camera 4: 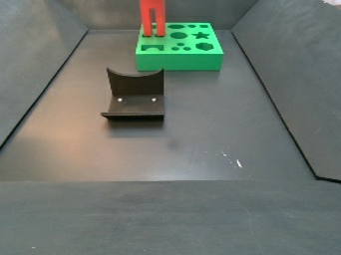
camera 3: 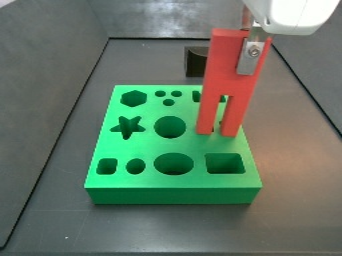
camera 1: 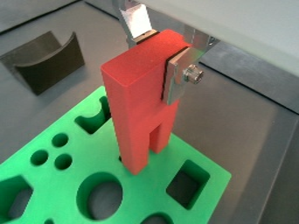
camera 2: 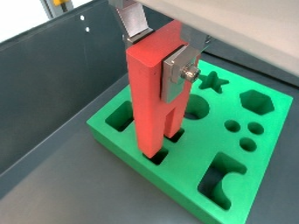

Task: Insert the double-square object.

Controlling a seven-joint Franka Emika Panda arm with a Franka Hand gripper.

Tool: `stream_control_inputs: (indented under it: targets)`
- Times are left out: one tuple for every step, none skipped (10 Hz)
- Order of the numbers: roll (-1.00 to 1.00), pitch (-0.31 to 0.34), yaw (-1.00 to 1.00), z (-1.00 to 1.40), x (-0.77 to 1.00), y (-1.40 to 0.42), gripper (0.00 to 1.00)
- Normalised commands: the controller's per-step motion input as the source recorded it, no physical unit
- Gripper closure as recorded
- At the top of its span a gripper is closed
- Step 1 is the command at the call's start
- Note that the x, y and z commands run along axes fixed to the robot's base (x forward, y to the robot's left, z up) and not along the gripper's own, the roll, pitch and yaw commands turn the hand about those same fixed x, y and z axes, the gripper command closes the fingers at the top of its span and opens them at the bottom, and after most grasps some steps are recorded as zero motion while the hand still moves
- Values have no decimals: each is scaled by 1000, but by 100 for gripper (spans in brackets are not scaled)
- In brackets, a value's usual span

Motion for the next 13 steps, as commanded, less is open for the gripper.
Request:
stream_control_inputs:
  targets:
    - [180, 0, 0, -260, 71, 34, 100]
    - [159, 0, 0, -269, 0, 69, 100]
    - [131, -40, 20, -297, -140, 20, 100]
    - [61, -79, 191, -274, -71, 49, 100]
    - [67, -81, 269, -269, 0, 100, 100]
    - [71, -114, 406, -289, 0, 143, 100]
    - [53, -114, 380, -260, -26, 120, 100]
    - [43, -71, 271, -226, -94, 60, 100]
    - [0, -33, 0, -174, -306, 0, 100]
    - [0, -10, 0, -220, -131, 0, 100]
    - [0, -4, 0, -311, 0, -14, 100]
    - [23, 0, -20, -331, 11, -34, 100]
    - [71, 0, -17, -343, 86, -63, 100]
